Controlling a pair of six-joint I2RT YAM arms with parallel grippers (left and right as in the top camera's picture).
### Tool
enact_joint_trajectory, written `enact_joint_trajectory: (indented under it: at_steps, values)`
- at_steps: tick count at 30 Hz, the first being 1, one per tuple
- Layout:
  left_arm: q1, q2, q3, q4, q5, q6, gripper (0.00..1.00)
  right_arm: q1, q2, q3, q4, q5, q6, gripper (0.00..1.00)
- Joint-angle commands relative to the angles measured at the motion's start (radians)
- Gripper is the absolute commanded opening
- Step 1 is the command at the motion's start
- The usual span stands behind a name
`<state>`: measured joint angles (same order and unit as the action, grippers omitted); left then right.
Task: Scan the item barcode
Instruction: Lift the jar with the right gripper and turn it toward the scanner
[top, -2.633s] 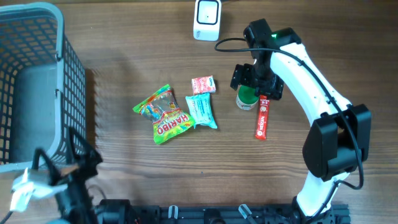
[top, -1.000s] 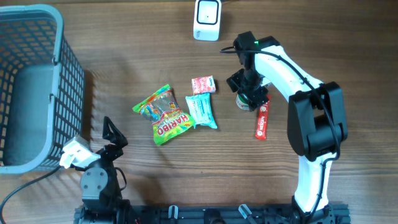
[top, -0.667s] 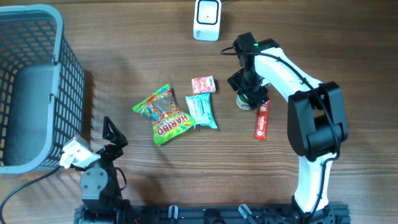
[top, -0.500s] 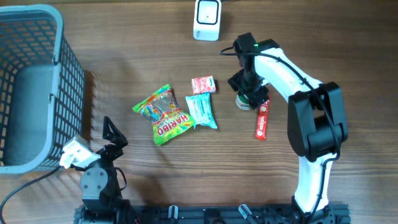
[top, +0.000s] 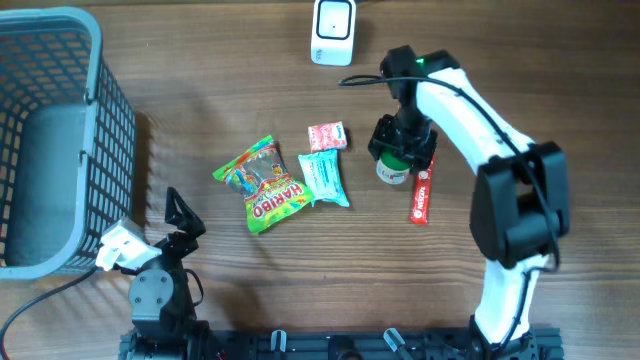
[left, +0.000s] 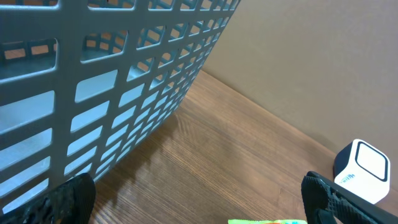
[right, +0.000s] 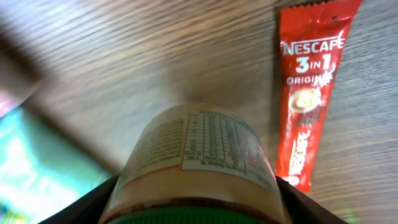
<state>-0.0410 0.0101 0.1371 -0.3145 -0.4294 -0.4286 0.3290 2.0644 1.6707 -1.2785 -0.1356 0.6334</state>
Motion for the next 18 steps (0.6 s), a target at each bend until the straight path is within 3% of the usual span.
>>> enact_joint_trajectory:
  at_steps: [1,10,18]
  values:
    - [0.004,-0.003,-0.006,0.002,-0.017,0.008,1.00,-0.003,-0.106,0.035,0.018,-0.026,-0.179,0.73]
    - [0.004,-0.003,-0.006,0.002,-0.017,0.008,1.00,0.018,-0.106,0.023,0.176,0.061,-0.348,0.73]
    - [0.004,-0.003,-0.006,0.002,-0.017,0.008,1.00,0.053,-0.106,-0.092,0.254,0.147,-0.345,0.73]
